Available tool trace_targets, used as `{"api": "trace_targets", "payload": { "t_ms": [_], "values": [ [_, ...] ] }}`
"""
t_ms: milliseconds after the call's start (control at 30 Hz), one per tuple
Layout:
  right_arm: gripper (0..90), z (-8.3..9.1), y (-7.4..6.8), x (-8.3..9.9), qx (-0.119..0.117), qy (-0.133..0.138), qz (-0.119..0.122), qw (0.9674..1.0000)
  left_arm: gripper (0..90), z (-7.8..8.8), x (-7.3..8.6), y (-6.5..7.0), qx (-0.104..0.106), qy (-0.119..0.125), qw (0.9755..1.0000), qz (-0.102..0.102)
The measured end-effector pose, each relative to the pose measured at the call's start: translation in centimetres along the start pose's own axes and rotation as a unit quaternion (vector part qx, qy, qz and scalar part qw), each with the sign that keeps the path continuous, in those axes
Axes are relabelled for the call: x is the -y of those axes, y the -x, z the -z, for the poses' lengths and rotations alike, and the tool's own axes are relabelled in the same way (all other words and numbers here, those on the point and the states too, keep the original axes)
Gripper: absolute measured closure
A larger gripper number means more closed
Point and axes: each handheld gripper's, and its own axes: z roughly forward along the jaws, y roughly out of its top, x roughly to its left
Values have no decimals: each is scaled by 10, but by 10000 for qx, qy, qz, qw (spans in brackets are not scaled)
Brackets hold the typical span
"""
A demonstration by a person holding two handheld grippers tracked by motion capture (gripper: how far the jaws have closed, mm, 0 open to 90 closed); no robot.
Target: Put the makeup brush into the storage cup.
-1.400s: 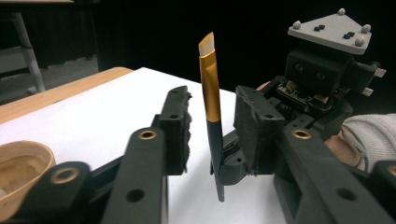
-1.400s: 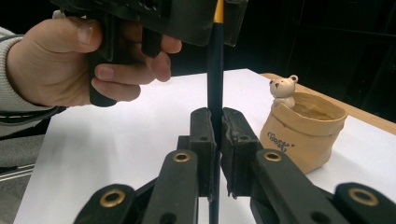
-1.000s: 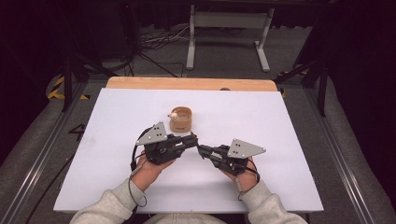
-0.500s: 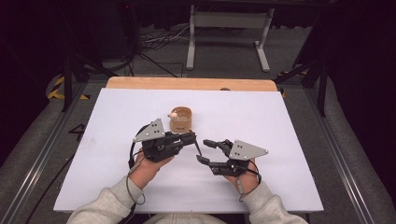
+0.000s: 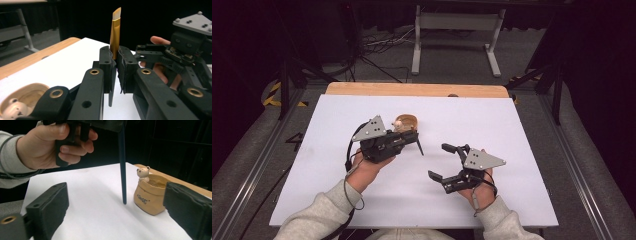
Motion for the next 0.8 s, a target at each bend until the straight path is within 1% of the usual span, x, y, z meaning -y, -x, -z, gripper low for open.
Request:
{"api": "trace_targets", "payload": {
  "t_ms": [67, 100, 167, 233, 300, 333, 367, 400, 433, 533, 633, 667, 700, 733, 800],
  "values": [
    [21, 1, 0, 1, 12, 27, -54, 10000, 820, 0, -3, -1, -35, -18, 10000, 5],
    [15, 2, 0, 1, 16, 27, -62, 10000, 820, -1, -4, -2, -76, -13, 10000, -22],
    [2, 3, 0, 2, 33, 15, -53, 10000, 820, -1, -7, -4, -127, -16, 9999, -12],
    [0, 4, 0, 3, 47, -1, -68, 10000, 820, -1, -10, -7, -166, -22, 9999, -17],
    [0, 6, 1, 3, 50, -6, -82, 10000, 820, -1, -14, -10, -247, -13, 9997, -20],
    [0, 8, 1, 3, 53, -9, -100, 9999, 820, -1, -14, -10, -247, -13, 9997, -20],
    [0, 8, 1, 4, 55, -14, -101, 9999, 820, -1, -16, -13, -307, -1, 9995, 8],
    [0, 9, 2, 4, 66, -20, -103, 9999, 820, -1, -17, -14, -349, 4, 9994, -14],
    [0, 10, 2, 4, 89, -4, -114, 9999, 820, -1, -17, -14, -349, 4, 9994, -14],
    [0, 11, 3, 5, 114, -14, -122, 9999, 820, -2, -18, -18, -498, 11, 9987, -40],
    [0, 12, 4, 5, 131, -5, -164, 9998, 821, -3, -19, -23, -588, -13, 9983, -19],
    [0, 12, 4, 6, 135, -8, -169, 9998, 821, -4, -20, -24, -632, 14, 9980, -11],
    [0, 13, 5, 6, 143, -8, -177, 9997, 821, -4, -21, -26, -677, 9, 9977, -34],
    [0, 13, 5, 6, 138, -8, -186, 9997, 821, -5, -21, -27, -706, 35, 9975, 9],
    [0, 13, 5, 6, 141, -9, -201, 9997, 821, -5, -23, -30, -774, 20, 9970, -8]
  ]
}}
